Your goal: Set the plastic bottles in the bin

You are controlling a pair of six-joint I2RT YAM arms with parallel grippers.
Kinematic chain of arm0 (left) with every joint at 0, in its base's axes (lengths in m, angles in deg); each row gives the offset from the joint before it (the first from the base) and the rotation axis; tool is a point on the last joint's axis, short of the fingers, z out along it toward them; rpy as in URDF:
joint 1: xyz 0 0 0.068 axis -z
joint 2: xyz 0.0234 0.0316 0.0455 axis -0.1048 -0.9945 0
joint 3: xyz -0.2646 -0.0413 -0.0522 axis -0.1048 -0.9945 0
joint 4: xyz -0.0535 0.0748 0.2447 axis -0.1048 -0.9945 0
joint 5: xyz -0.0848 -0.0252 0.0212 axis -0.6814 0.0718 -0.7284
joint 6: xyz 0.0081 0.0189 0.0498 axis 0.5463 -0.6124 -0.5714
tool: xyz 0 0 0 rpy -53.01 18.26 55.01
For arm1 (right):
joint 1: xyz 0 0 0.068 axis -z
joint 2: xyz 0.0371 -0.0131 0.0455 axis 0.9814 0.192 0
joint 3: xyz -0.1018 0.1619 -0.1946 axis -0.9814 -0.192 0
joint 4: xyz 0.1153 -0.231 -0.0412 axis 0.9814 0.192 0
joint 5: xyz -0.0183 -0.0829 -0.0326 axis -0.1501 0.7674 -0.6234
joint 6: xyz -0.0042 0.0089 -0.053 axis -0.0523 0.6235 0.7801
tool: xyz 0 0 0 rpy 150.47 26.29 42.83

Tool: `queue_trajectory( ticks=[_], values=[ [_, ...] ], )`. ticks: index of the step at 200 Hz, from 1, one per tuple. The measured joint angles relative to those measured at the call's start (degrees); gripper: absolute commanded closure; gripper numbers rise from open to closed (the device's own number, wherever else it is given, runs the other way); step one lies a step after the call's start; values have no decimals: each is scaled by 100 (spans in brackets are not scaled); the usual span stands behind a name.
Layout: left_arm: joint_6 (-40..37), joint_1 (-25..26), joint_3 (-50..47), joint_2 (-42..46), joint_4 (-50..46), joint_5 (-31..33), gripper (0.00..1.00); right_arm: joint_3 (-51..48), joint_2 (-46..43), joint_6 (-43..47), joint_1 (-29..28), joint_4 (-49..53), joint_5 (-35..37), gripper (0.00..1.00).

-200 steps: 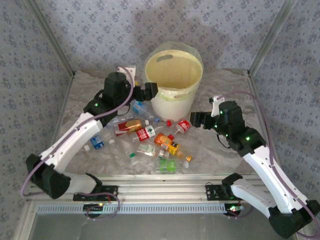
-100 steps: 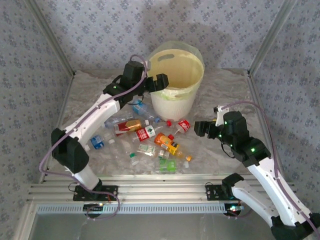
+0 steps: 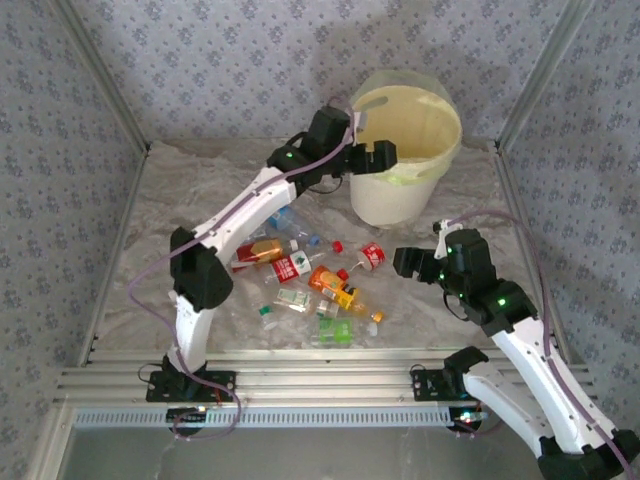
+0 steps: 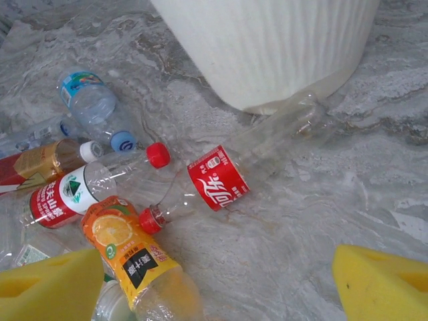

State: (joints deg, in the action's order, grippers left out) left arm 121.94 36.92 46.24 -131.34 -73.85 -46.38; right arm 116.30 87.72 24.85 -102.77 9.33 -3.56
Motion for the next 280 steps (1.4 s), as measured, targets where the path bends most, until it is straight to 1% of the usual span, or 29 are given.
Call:
queue_trajectory(
  ticks=[34, 58, 69, 90, 124, 154, 176, 199, 211, 230, 244, 261, 280],
  values=[
    [-151, 92, 564, -431, -258, -208, 0, -85, -22, -188, 35, 103, 35, 11],
    [-448, 90, 527, -385, -575, -208, 0, -238, -70, -415, 35, 105, 28, 11],
    [-647, 76, 247, -212, -592, -188, 0, -352, -101, -520, 35, 70, 24, 12],
    [-1080, 7, -645, 428, -570, -256, 0, -573, -114, -621, 39, -151, -166, 14],
    [-1851, -352, -2083, 1829, -446, -699, 0, -649, 122, -492, -7, -420, -789, 16],
    [-2544, -820, -3045, 3018, -389, -1217, 0, -649, 310, -258, -374, -463, -1106, 17],
    [-3008, -887, -3738, 3770, -581, -1440, 0, -649, 433, -247, -616, -376, -1045, 16],
    [-3333, -739, -4500, 4441, -953, -1587, 0, -649, 442, -267, -647, -310, -957, 15],
    [-3453, -560, -5003, 4780, -1110, -1567, 0, -649, 442, -275, -647, -306, -962, 14],
    [-3571, -81, -5825, 5278, -1191, -1403, 2, -649, 439, -315, -647, -302, -1001, 14],
    [-3654, 282, -6308, 5580, -1185, -1300, 5, -651, 428, -339, -623, -289, -1056, 13],
    [-3770, 627, -6634, 5803, -1163, -1180, 6, -651, 363, -400, -553, -238, -1196, 11],
    [-3884, 918, -6704, 5805, -1078, -1049, 8, -651, 247, -426, -391, -177, -1482, 8]
  ],
)
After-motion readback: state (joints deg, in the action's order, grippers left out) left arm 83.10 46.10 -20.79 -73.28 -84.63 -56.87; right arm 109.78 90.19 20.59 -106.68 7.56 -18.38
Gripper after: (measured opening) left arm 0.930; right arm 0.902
